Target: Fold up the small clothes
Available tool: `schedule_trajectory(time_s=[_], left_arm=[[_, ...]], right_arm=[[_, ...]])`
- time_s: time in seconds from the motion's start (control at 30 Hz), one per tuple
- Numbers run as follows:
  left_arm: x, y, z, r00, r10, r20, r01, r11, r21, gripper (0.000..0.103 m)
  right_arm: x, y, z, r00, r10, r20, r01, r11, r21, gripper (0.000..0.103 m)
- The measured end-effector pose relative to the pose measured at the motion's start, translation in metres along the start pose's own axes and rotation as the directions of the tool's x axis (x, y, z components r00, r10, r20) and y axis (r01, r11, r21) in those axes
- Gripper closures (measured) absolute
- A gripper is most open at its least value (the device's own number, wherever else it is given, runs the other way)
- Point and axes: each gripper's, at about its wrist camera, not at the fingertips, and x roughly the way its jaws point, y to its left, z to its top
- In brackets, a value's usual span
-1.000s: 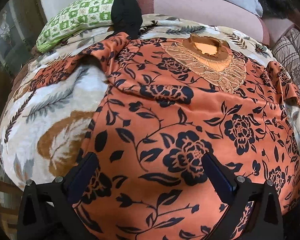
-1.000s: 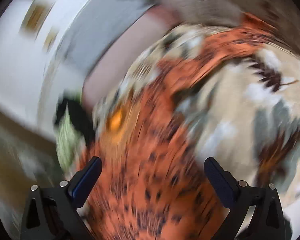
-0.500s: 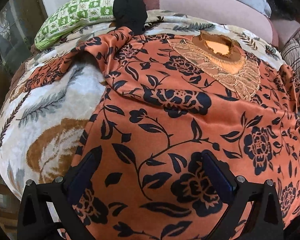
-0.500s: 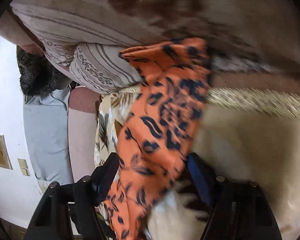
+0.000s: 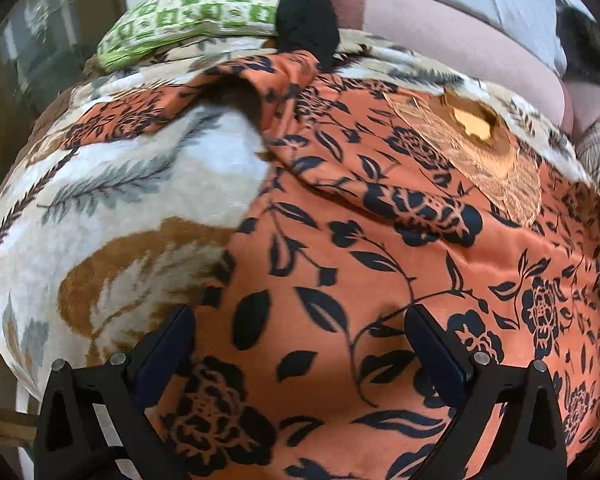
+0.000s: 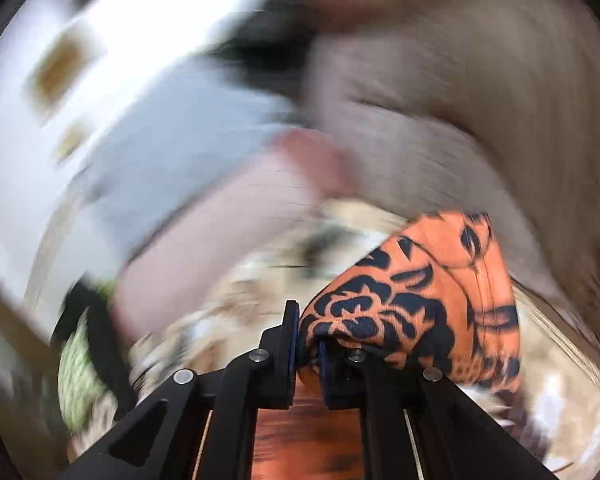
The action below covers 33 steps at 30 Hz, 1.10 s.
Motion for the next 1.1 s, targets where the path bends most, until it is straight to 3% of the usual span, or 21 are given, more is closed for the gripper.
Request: schedule_trajectory(time_s=[0.1, 0.17, 0.2, 0.23, 0.33, 0.4, 0.53, 0.67, 0.73, 0.77, 0.87, 0.9, 0.97, 1.0, 1.03, 1.07, 1.1], left_arm=[[-0.008, 0.013, 0.0, 1.0, 0.001, 0.029, -0.001, 1.0, -0.017, 0.0], [-0.013, 0.026, 0.0, 0.999, 0.008, 0.042, -0.006, 0.999, -0.041, 0.0], [-0.015, 0.033, 0.0, 0.999, 0.006, 0.042, -0.004, 0.998, -0.057, 0.0], [-0.016, 0.038, 0.0, 0.999, 0.006, 0.042, -0.003, 0.998, -0.068, 0.0], [-0.022, 0.052, 0.003, 0.998, 0.005, 0.057, 0.0, 0.995, -0.099, 0.0], [-0.025, 0.057, 0.006, 0.997, 0.006, 0.075, 0.002, 0.994, -0.108, 0.0], [-0.016, 0.048, 0.024, 0.998, -0.028, 0.062, 0.033, 0.995, -0.094, 0.0], [-0.019, 0.009, 0.061, 0.989, -0.095, 0.111, 0.098, 0.995, -0.02, 0.0], [-0.019, -0.015, 0.079, 0.983, -0.116, 0.146, 0.111, 0.993, 0.041, 0.0], [-0.018, -0.024, 0.087, 0.979, -0.136, 0.154, 0.126, 0.99, 0.068, 0.0], [-0.004, -0.048, 0.108, 0.974, -0.186, 0.131, 0.173, 0.979, 0.105, 0.0], [0.004, -0.057, 0.113, 0.973, -0.199, 0.113, 0.186, 0.975, 0.12, 0.0], [0.018, -0.065, 0.115, 0.98, -0.183, 0.076, 0.171, 0.975, 0.143, 0.0], [0.024, -0.068, 0.114, 0.984, -0.167, 0.059, 0.157, 0.976, 0.151, 0.0], [0.029, -0.068, 0.114, 0.985, -0.169, 0.041, 0.161, 0.975, 0.153, 0.0], [0.031, -0.065, 0.113, 0.98, -0.195, 0.033, 0.188, 0.972, 0.142, 0.0], [0.033, -0.063, 0.115, 0.978, -0.206, 0.035, 0.201, 0.972, 0.123, 0.0]], right_arm=[[0.003, 0.105, -0.033, 0.99, 0.141, -0.027, -0.143, 0.981, -0.129, 0.092], [0.028, 0.169, -0.078, 0.971, 0.202, -0.124, -0.224, 0.953, -0.204, 0.085], [0.038, 0.184, -0.096, 0.963, 0.215, -0.166, -0.249, 0.941, -0.229, 0.058], [0.067, 0.207, -0.129, 0.94, 0.198, -0.279, -0.275, 0.921, -0.276, 0.003], [0.112, 0.212, -0.195, 0.873, 0.141, -0.467, -0.281, 0.928, -0.246, 0.001], [0.116, 0.192, -0.208, 0.854, 0.144, -0.5, -0.265, 0.947, -0.18, 0.0], [0.087, 0.132, -0.19, 0.885, 0.147, -0.441, -0.195, 0.979, -0.065, 0.0], [0.083, 0.078, -0.172, 0.879, 0.205, -0.431, -0.181, 0.979, 0.097, 0.0], [0.088, 0.057, -0.167, 0.841, 0.312, -0.441, -0.251, 0.949, 0.191, 0.0], [0.098, 0.049, -0.162, 0.793, 0.417, -0.443, -0.324, 0.906, 0.272, 0.0], [0.128, 0.037, -0.157, 0.699, 0.549, -0.457, -0.397, 0.83, 0.391, 0.0], [0.14, 0.027, -0.154, 0.714, 0.522, -0.466, -0.367, 0.846, 0.386, 0.0], [0.156, -0.002, -0.15, 0.796, 0.363, -0.484, -0.225, 0.92, 0.322, 0.001], [0.16, -0.025, -0.151, 0.828, 0.284, -0.483, -0.117, 0.931, 0.347, 0.005], [0.155, -0.053, -0.152, 0.843, 0.334, -0.421, -0.095, 0.863, 0.496, 0.019], [0.149, -0.061, -0.151, 0.848, 0.361, -0.388, -0.104, 0.831, 0.546, 0.02], [0.142, -0.058, -0.145, 0.852, 0.36, -0.381, -0.116, 0.838, 0.533, 0.018]])
